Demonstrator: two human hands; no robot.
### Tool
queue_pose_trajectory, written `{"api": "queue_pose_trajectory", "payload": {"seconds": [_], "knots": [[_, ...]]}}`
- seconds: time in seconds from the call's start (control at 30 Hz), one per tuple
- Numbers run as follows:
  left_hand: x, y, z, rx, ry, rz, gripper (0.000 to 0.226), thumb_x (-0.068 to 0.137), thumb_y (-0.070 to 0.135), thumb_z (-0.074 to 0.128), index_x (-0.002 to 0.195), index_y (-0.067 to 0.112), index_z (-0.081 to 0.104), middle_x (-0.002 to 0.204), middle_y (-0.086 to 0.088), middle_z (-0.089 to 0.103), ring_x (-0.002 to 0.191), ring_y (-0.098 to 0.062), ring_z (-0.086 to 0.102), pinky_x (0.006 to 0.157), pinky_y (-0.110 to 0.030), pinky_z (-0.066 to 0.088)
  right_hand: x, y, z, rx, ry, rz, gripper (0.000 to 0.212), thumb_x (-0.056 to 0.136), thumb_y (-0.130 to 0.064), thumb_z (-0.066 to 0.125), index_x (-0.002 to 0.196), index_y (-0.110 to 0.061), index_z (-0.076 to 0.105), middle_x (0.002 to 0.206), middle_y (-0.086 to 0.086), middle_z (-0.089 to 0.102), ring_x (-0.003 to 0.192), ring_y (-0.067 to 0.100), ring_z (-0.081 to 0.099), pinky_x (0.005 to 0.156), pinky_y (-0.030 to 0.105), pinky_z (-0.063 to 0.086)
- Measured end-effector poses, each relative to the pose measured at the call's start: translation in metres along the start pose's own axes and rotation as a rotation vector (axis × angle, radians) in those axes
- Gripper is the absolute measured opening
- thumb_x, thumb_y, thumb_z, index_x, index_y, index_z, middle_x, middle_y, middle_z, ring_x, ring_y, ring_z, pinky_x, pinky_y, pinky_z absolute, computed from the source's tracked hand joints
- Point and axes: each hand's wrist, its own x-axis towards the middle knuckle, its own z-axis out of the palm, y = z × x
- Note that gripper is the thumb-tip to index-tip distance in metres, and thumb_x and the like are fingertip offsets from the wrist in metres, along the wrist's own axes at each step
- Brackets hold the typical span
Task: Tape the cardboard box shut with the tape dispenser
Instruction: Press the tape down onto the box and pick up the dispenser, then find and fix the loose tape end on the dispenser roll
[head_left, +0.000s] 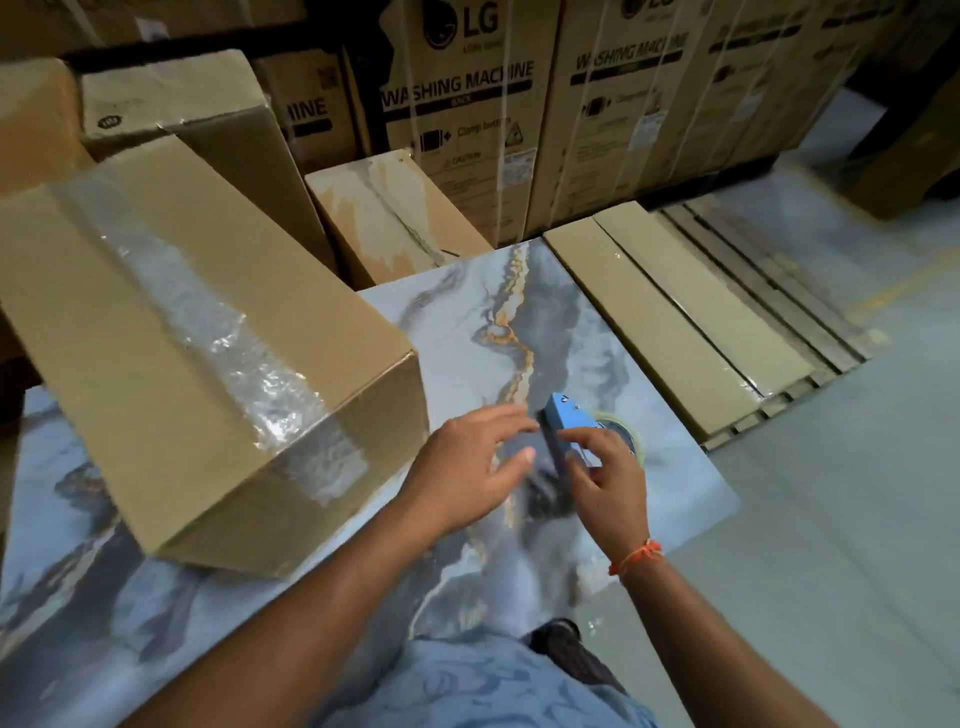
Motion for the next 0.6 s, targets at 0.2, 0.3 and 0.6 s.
{"api": "queue_pose_trajectory", "payload": {"seconds": [0.2,0.3,0.6], "knots": [[0.044,-0.015,0.087,-0.337,-0.093,-0.541,0.025,0.096,0.022,0.069,0.12,0.022,0.072,0.12,0.001,0.073,0.114,-0.016,0.067,0.102,-0.032,0.053,0.053,0.055,-0.041,-0.26,-0.199,-0.111,0.031,0.074,0.001,0.064,0.096,-0.017,0.077,0.101,0.003,0.07,0.097,0.024,0.063,0.088,0.029,0.047],[0.058,-0.005,0.117,-0.485,-0.012,-0.659,0.025,0.098,0.016,0.068,0.123,0.014,0.068,0.113,-0.001,0.07,0.103,-0.015,0.064,0.081,-0.019,0.05,0.078,0.076,-0.046,-0.309,-0.364,-0.181,0.033,0.074,-0.007,0.067,0.104,-0.018,0.075,0.114,0.007,0.066,0.107,0.03,0.06,0.091,0.037,0.05],[0.073,0.018,0.166,-0.708,0.199,-0.783,0.023,0.097,0.011,0.07,0.116,0.011,0.056,0.109,0.002,0.067,0.096,-0.01,0.065,0.072,-0.013,0.049,0.11,0.094,-0.053,-0.237,-0.639,-0.271,0.045,0.078,-0.003,0.053,0.111,-0.027,0.071,0.119,-0.005,0.067,0.092,0.022,0.07,0.078,0.034,0.057]]}}
